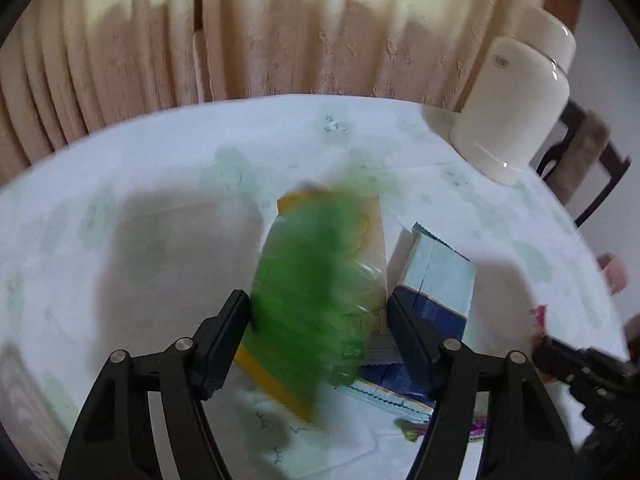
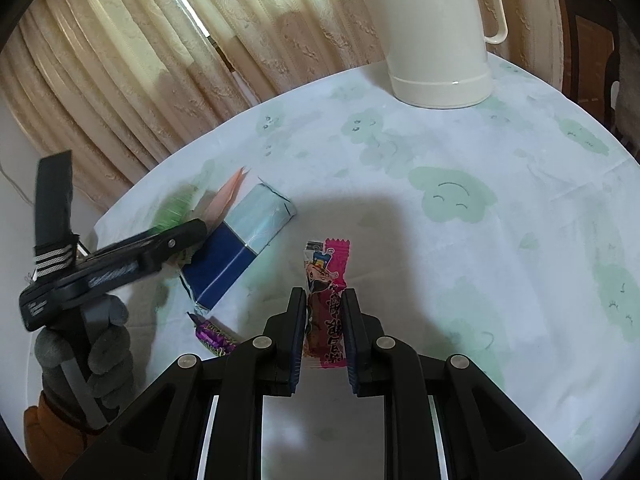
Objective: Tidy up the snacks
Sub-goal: 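Grasp the green-and-yellow snack bag with the left gripper while the right gripper holds the pink candy stick, then lift the green snack bag with the left gripper and carry it to the basket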
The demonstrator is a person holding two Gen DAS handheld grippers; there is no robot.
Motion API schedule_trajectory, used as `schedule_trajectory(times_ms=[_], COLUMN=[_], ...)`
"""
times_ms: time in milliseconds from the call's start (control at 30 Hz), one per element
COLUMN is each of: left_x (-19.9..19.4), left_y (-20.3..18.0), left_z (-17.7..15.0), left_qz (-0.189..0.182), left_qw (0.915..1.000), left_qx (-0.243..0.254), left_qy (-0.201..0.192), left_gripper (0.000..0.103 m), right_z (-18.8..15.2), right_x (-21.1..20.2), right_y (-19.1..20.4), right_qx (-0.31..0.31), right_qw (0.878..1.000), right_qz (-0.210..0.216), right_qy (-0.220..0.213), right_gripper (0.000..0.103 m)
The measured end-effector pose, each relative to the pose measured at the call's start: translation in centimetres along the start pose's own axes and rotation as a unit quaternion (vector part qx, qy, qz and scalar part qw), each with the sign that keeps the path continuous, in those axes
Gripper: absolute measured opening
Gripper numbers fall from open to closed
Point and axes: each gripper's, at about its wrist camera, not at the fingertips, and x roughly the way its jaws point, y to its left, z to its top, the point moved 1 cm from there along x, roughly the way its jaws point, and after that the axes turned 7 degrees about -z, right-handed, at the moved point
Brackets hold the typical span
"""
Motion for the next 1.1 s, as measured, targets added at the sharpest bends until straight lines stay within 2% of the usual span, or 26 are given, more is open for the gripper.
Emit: schedule_trajectory(times_ms=[67,100,167,200,267,300,400,600,867,1100], left_x=[-0.9,-1.4,-2.5,-3.0,-3.5,-3.5,-3.5,-4.0,-7.0,-8.8], left_y=[1.0,1.6,2.5,2.9,3.1,3.2,3.1,2.5,0.3,-1.1], left_z=[-0.3,-0.5,-0.8,-1.0,-1.3,-1.5,-1.7,-1.9,-3.3,-5.1], left_qz=[-0.024,-0.038,-0.062,-0.068,-0.067,-0.054,-0.020,0.014,0.030,0.025], left_qw=[0.9993,0.9980,0.9947,0.9934,0.9929,0.9937,0.9953,0.9953,0.9939,0.9945], left_qx=[-0.025,-0.045,-0.075,-0.083,-0.086,-0.086,-0.079,-0.065,-0.027,-0.027], left_qy=[-0.012,-0.022,-0.034,-0.042,-0.047,-0.048,-0.052,-0.070,-0.102,-0.098], left_gripper=[0.057,0.044,0.033,0.023,0.014,0.010,0.007,0.006,0.006,0.006], right_z=[-0.1,-0.1,-0.1,-0.1,-0.1,-0.1,0.0,-0.1,-0.3,-0.3], right_x=[0.0,-0.1,-0.1,-0.2,-0.2,-0.2,-0.2,-0.4,-0.6,-0.7], right_y=[0.1,0.2,0.3,0.3,0.3,0.3,0.3,0.7,1.1,1.2], right_qx=[-0.002,-0.004,-0.008,-0.009,-0.006,-0.006,-0.006,-0.013,-0.017,-0.018], right_qw=[1.000,1.000,1.000,1.000,1.000,1.000,1.000,1.000,1.000,1.000], right_qz=[0.001,0.001,0.000,0.000,0.002,0.003,0.003,0.009,0.014,0.018], right_qy=[0.000,-0.001,-0.004,-0.005,-0.005,-0.005,-0.005,-0.006,-0.010,-0.010], right_gripper=[0.019,0.019,0.019,0.019,0.019,0.019,0.019,0.019,0.019,0.019])
